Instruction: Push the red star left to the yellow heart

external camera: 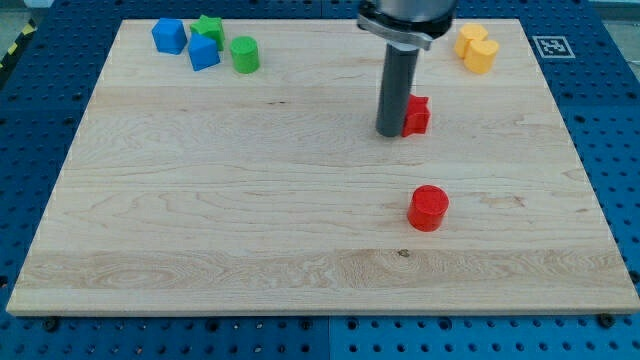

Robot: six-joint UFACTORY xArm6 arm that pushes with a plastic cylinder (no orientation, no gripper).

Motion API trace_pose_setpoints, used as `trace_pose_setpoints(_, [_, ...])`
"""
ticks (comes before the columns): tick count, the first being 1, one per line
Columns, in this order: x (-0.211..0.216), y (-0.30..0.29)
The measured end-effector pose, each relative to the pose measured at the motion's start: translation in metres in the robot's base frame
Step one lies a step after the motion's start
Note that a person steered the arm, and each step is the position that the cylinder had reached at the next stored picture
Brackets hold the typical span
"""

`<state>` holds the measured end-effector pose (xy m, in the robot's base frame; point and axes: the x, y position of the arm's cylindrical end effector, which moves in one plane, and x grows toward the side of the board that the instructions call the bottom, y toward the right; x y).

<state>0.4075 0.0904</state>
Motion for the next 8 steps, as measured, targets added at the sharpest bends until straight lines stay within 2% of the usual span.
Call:
trace_pose_setpoints(4, [-0.036,0.086])
trace_pose_setpoints(8, [-0.096,0.091])
